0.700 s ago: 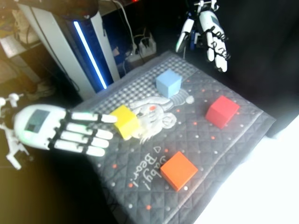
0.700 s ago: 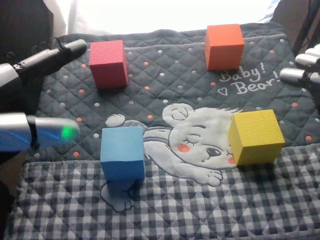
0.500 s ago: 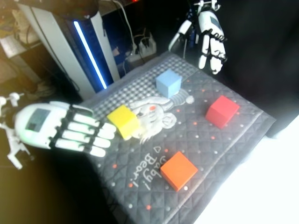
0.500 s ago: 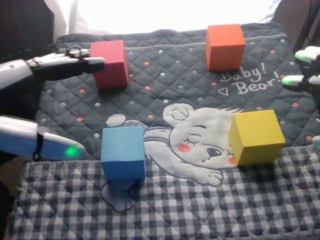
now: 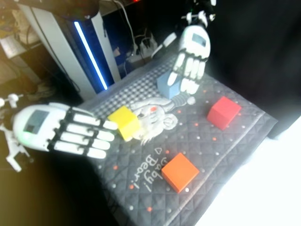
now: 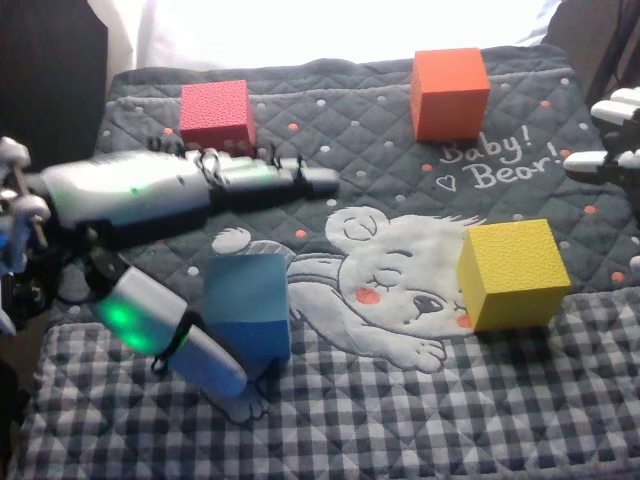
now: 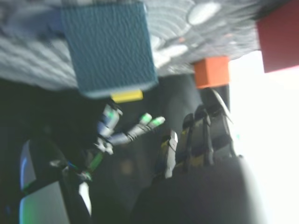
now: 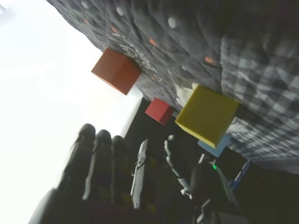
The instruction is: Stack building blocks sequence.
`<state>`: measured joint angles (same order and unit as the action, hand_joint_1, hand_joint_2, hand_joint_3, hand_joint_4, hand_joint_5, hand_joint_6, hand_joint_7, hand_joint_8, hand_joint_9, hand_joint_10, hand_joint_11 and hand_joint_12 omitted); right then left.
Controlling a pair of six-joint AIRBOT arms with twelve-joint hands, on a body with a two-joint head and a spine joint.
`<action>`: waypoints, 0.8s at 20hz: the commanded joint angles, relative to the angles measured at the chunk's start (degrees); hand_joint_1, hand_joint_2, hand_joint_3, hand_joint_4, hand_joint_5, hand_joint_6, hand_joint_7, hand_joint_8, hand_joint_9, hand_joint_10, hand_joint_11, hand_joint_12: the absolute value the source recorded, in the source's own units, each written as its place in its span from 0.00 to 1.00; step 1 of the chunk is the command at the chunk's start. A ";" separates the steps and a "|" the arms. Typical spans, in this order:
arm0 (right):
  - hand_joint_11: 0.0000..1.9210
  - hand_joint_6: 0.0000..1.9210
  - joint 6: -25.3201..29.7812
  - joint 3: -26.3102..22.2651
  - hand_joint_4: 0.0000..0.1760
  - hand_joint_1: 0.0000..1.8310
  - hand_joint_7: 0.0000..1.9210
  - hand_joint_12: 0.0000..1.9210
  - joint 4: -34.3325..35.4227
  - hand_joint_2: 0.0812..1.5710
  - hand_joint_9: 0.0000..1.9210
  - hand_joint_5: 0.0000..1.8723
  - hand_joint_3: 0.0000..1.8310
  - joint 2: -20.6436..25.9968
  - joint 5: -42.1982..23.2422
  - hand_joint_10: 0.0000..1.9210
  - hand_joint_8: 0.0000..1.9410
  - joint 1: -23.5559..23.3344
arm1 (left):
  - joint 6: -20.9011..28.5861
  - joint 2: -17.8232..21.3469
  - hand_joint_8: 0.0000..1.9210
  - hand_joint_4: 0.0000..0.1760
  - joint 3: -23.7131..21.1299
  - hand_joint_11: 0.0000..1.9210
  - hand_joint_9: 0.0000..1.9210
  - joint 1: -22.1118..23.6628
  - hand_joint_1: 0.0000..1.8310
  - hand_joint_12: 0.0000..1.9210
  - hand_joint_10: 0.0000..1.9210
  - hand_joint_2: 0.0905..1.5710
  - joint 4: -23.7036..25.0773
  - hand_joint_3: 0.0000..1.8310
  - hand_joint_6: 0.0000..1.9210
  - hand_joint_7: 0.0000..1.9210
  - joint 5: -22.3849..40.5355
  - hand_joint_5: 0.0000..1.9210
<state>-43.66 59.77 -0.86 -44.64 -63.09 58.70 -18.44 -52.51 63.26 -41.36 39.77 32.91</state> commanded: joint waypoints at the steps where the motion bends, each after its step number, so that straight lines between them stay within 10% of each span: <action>1: 0.08 0.00 0.11 0.32 0.79 0.29 0.05 0.03 1.59 0.82 0.03 0.19 0.00 0.32 -6.90 0.00 0.00 -0.62 | 0.38 -0.18 0.00 0.90 0.38 0.00 0.06 0.74 0.43 0.42 0.00 0.41 -1.08 0.00 0.00 0.04 1.72 0.08; 3: 0.08 0.01 0.11 0.32 0.72 0.32 0.05 0.03 1.67 0.82 0.04 0.20 0.00 0.32 -6.90 0.00 0.00 -0.61 | 0.37 -0.56 0.01 0.72 0.62 0.00 0.09 0.74 0.43 0.42 0.01 0.44 -0.45 0.00 0.00 0.09 0.52 0.10; 6: 0.07 0.00 0.11 0.37 0.76 0.32 0.05 0.03 1.90 0.82 0.04 0.21 0.00 0.27 -6.91 0.00 0.00 -0.60 | 0.36 -2.13 0.01 0.00 0.83 0.00 0.28 1.26 0.51 0.56 0.02 0.55 2.60 0.00 0.01 0.32 -1.44 0.30; 7: 0.08 0.00 0.11 0.38 0.77 0.32 0.05 0.03 1.90 0.82 0.04 0.21 0.00 0.27 -6.91 0.00 0.00 -0.60 | 0.31 -2.48 0.02 0.00 0.83 0.03 0.39 1.65 0.58 0.60 0.04 0.60 3.62 0.00 0.01 0.43 -2.23 0.42; 8: 0.08 0.00 0.11 0.39 0.76 0.31 0.06 0.03 1.91 0.81 0.05 0.21 0.00 0.27 -6.93 0.00 0.00 -0.60 | 0.24 -2.63 0.48 0.00 0.88 0.08 0.47 1.73 0.67 0.62 0.05 0.65 3.62 0.00 0.20 0.50 -2.37 0.56; 9: 0.07 0.00 0.11 0.39 0.71 0.30 0.06 0.02 1.95 0.81 0.04 0.22 0.00 0.27 -6.98 0.00 0.00 -0.61 | 0.14 -2.69 0.62 0.00 0.93 0.18 0.56 1.89 0.69 0.62 0.10 0.68 3.32 0.00 0.23 0.50 -2.37 0.59; 12: 0.10 0.00 0.11 0.36 0.76 0.30 0.07 0.03 2.27 0.81 0.06 0.21 0.00 0.27 -7.09 0.01 0.00 -0.59 | -0.46 -2.64 0.64 0.00 1.32 0.34 0.52 2.36 0.70 0.68 0.52 0.68 0.36 0.00 0.26 0.51 -0.50 0.58; 16: 0.09 0.00 0.11 0.36 0.86 0.24 0.08 0.02 2.36 0.82 0.06 0.22 0.00 0.28 -7.09 0.00 0.00 -0.59 | -2.53 0.05 0.59 0.00 1.02 0.38 0.53 5.25 0.70 0.71 0.46 0.66 -3.57 0.00 0.19 0.53 2.95 0.63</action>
<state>-43.66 59.94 -0.05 -44.64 -63.13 58.70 -21.12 -52.64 64.31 -36.71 38.24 29.47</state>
